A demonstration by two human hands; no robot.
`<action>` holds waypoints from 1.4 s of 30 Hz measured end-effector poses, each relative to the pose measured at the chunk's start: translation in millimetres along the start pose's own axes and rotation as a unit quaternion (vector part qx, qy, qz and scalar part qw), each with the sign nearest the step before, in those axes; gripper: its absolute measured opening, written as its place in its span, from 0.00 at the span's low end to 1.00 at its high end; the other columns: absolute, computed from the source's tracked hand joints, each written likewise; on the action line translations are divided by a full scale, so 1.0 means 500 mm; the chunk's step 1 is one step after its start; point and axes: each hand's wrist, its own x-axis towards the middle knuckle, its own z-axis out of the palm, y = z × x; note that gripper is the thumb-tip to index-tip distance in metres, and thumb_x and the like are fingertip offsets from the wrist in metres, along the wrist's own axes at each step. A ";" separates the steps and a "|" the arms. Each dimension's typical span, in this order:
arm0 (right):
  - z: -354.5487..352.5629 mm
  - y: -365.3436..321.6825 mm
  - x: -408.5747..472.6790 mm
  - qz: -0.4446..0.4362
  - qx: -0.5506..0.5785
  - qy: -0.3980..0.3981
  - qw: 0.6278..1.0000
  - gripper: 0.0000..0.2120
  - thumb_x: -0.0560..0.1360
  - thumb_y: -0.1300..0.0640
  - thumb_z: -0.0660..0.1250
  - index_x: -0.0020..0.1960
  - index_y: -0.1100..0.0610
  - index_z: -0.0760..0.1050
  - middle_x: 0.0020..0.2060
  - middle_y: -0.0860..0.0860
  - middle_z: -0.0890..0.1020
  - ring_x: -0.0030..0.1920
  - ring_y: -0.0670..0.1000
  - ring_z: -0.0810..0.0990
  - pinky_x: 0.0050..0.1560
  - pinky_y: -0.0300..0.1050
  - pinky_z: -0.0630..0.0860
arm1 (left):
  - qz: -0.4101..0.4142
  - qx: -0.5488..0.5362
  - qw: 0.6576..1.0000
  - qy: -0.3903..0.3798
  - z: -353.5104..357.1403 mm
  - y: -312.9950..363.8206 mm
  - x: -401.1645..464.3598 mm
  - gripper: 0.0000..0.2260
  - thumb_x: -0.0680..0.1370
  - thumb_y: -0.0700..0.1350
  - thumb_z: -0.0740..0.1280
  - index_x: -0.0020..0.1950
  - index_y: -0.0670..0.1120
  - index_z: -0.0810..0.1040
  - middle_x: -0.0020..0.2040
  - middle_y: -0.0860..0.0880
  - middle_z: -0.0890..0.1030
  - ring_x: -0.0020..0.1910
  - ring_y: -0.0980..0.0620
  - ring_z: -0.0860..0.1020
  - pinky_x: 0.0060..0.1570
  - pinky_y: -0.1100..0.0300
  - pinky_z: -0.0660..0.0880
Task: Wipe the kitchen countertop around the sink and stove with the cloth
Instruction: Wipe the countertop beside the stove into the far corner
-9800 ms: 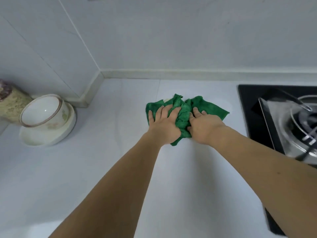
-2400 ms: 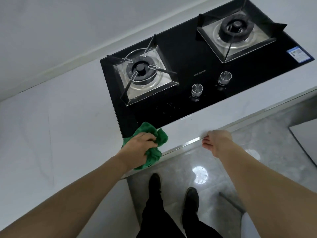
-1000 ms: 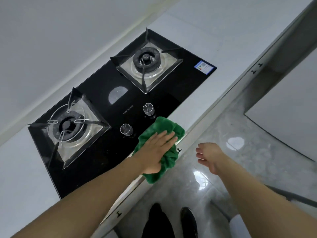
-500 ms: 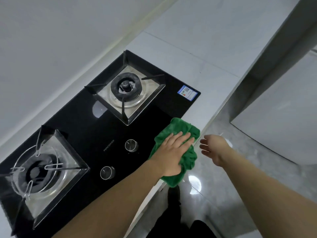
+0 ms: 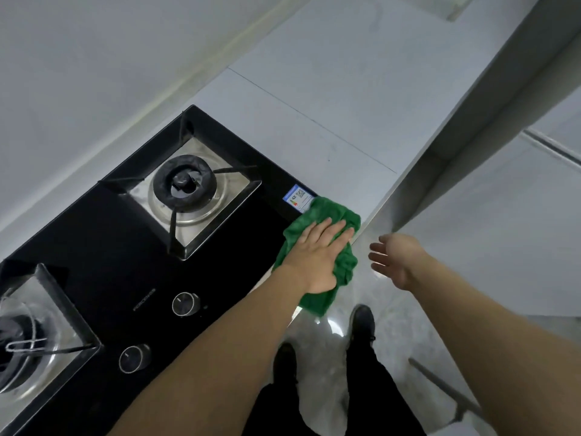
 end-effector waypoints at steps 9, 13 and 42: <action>-0.011 -0.119 0.100 0.069 0.044 -0.014 0.997 0.10 0.81 0.60 0.53 0.58 0.60 0.69 0.46 0.55 0.74 0.49 0.56 0.74 0.62 0.52 0.74 | -0.032 0.020 0.998 -0.053 0.006 0.018 0.003 0.45 0.73 0.45 0.65 0.79 0.54 0.37 0.79 0.53 0.37 0.77 0.51 0.34 0.75 0.49 0.34; -0.030 -0.170 0.141 0.082 0.074 0.002 0.994 0.11 0.80 0.57 0.53 0.58 0.59 0.69 0.50 0.56 0.73 0.49 0.56 0.74 0.57 0.51 0.74 | -0.061 -0.006 0.998 -0.022 -0.050 0.061 0.146 0.43 0.72 0.45 0.64 0.80 0.53 0.40 0.80 0.52 0.40 0.78 0.49 0.38 0.75 0.49 0.34; 0.123 -0.191 0.234 -0.043 -0.084 0.386 0.918 0.26 0.82 0.45 0.44 0.67 0.63 0.65 0.62 0.59 0.74 0.56 0.62 0.76 0.56 0.56 0.70 | -0.289 0.023 0.949 0.127 -0.126 -0.099 0.287 0.34 0.69 0.69 0.51 0.64 0.45 0.66 0.63 0.43 0.67 0.60 0.41 0.65 0.61 0.45 0.63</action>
